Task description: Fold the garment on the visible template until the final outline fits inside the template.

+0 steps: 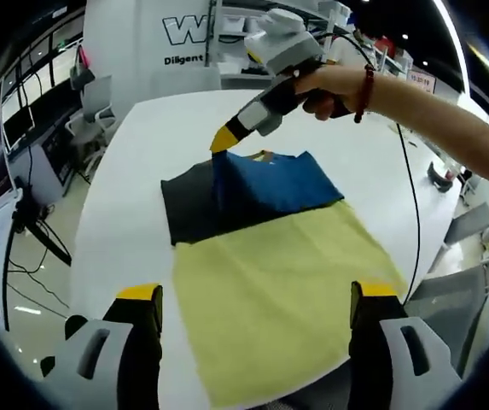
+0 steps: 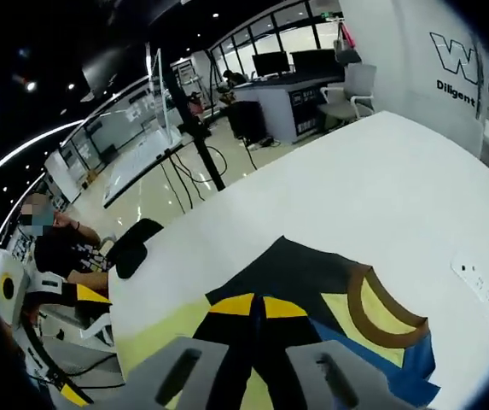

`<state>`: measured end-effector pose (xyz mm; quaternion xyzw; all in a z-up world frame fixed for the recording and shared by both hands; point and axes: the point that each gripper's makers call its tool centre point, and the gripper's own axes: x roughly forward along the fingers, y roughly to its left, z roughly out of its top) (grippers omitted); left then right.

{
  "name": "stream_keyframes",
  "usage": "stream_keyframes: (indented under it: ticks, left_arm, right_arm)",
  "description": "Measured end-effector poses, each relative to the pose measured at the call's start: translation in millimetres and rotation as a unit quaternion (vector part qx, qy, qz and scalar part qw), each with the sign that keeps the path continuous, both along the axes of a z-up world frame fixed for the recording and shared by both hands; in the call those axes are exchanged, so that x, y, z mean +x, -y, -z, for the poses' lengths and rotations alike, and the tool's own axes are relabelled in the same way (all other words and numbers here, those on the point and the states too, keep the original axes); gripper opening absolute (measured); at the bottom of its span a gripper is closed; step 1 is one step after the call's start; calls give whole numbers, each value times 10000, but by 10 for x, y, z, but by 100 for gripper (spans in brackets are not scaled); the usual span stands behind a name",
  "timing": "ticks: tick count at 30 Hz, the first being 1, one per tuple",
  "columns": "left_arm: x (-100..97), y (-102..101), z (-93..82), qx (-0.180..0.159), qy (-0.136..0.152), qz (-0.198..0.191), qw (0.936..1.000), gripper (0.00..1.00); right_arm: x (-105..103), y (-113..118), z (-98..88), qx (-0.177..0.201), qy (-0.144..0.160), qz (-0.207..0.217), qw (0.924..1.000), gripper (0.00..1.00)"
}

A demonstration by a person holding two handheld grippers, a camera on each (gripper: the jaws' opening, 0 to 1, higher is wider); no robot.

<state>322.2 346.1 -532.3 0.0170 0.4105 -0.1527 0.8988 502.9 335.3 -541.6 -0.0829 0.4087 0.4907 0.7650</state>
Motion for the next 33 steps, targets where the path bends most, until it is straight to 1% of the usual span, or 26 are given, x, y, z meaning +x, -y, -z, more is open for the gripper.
stream_keyframes:
  ticks: [4,7,9,13,14,15,17,18,19,22,26,28,30,32,33]
  left_arm:
    - [19,-38,24,-10,-20,-54,10000,93]
    - [49,-57,61,18,-57,-78,10000,93]
    - [77,-66,71,-2,-64,-115,9999,93]
    - [147,-73,85,-11,-24,-146,9999,93]
    - [168,-74,89,5,-23,-155,9999,93]
    - [181,-72,90,8,-16,-154,9999,94]
    - [215,-61,96,-13,-2,-159,9999,94]
    - [233,-51,101,-25,5,-155,9999,94]
    - [241,-45,105,-26,-2,-153,9999,93]
    - [284,-29,119,-20,-7,-125,9999,93]
    - [368,-24,128,-1,12,-109,9999,93]
    - [424,-22,125,4,49,-102,9999,94]
    - [478,-21,121,8,87,-92,9999,94]
    - [514,-23,120,14,83,-88,9999,93]
    - [550,-22,108,6,128,-82,9999,94]
  right_arm:
    - [-59,-131,67,68,-100,-72,9999,0]
    - [-83,-176,122,80,-140,-117,9998,0]
    - [-69,-188,154,66,-51,-168,9998,0]
    - [-51,-207,210,68,29,-207,9998,0]
    - [-37,-217,213,117,86,-198,9997,0]
    - [-16,-230,205,177,131,-159,9996,8]
    - [-17,-246,186,310,70,-86,9995,20]
    - [-15,-231,170,335,97,-70,9994,24]
    - [-11,-222,150,373,159,-83,9991,26]
    - [15,-132,104,404,253,-51,9988,28]
    - [110,94,56,375,395,179,9984,34]
    - [175,238,20,401,530,341,9972,35]
    - [223,382,-5,422,543,513,9963,37]
    - [275,519,-48,482,629,694,9944,39]
    - [295,574,-60,493,666,759,9937,39]
